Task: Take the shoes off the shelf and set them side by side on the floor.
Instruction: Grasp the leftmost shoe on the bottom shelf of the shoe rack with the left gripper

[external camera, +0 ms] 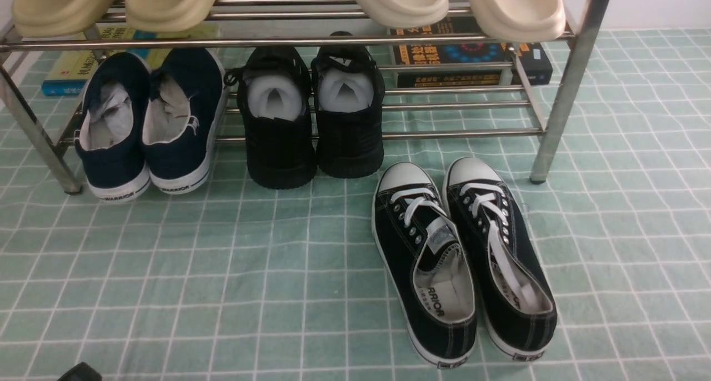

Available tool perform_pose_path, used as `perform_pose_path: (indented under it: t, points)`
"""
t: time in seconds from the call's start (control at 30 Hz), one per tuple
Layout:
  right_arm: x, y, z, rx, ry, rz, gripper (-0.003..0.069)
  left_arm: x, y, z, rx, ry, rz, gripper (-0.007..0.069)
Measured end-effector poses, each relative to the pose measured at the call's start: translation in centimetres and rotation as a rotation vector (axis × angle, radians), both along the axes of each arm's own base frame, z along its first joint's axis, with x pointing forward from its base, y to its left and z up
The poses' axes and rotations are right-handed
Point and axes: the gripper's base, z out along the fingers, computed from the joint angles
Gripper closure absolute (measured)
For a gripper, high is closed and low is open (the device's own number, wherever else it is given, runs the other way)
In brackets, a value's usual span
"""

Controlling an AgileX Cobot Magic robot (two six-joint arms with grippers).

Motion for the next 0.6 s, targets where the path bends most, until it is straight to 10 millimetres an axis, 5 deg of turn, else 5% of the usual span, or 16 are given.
perform_pose_path:
  t: [0.13,0.47,0.6]
  points:
    - [0.0,0.0,0.0,0.000,0.000,0.000,0.0421,0.0,-0.2,0.0,-0.142,0.018,0.014,0.0382]
    - [0.0,0.0,0.0,0.001,0.000,0.000,0.0421,-0.2,-0.4,0.2,-0.137,0.039,-0.009,0.0425]
    - [0.0,0.0,0.0,0.001,0.000,0.000,0.0421,-0.9,-0.7,4.2,-0.044,-0.036,-0.069,0.0567]
